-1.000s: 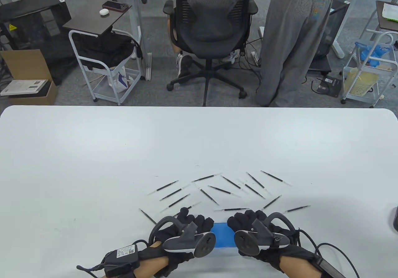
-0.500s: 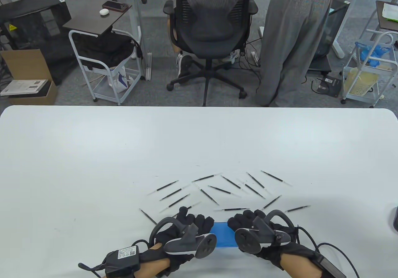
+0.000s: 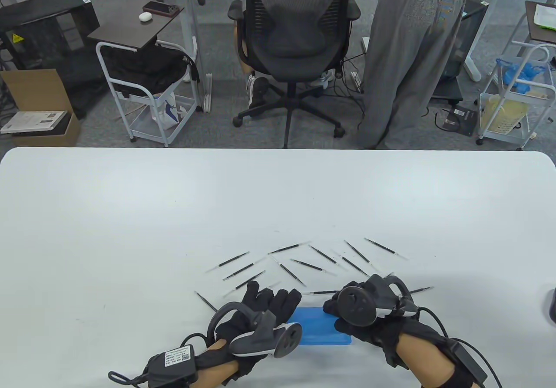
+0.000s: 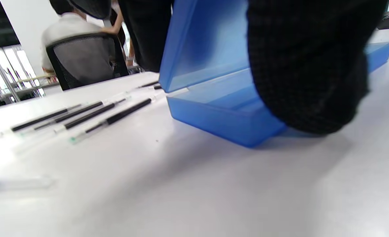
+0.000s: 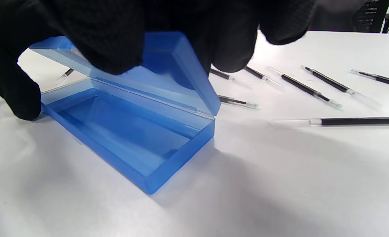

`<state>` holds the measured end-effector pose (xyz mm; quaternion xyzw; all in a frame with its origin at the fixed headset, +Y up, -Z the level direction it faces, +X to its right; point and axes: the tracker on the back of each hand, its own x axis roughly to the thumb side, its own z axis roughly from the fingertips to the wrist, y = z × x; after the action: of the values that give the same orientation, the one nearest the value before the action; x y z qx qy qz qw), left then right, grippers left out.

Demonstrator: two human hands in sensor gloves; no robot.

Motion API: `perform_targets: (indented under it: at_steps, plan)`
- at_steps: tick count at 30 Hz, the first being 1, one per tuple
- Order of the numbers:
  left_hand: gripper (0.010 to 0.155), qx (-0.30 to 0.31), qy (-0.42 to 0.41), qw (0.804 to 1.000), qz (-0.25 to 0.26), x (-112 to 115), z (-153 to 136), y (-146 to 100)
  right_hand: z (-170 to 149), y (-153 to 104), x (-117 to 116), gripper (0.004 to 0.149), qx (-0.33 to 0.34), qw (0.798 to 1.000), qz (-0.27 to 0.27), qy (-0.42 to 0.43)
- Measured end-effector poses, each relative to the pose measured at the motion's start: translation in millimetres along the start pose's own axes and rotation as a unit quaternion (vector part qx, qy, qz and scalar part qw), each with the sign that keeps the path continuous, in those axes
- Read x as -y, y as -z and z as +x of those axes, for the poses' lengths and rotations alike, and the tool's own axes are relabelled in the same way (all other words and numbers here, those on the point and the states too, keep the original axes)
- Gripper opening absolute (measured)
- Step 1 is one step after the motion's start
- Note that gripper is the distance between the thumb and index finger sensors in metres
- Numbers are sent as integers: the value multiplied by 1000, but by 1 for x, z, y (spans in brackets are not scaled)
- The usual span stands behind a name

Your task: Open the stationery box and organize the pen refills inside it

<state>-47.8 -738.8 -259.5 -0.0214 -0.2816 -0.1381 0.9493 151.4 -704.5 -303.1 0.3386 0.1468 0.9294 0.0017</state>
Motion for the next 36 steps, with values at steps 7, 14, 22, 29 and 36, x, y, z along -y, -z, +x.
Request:
perform_targets:
  at_steps: [7, 14, 22, 29, 36]
  plan:
    - [130, -18, 22, 1000, 12, 2, -2, -2, -17, 17, 6, 53, -21, 998, 23, 47]
    - [127, -18, 22, 1000, 9, 2, -2, -3, -32, 31, 7, 54, -39, 993, 47, 100]
    - [125, -13, 18, 1000, -4, 2, -3, -1, -31, 28, 12, 55, -47, 995, 48, 75]
    - [125, -14, 15, 1000, -9, 2, -3, -1, -58, -7, 31, 56, -99, 993, -70, 10]
    - [125, -15, 12, 1000, -13, 3, -4, 0, -92, -33, 4, 59, -135, 976, -63, -157]
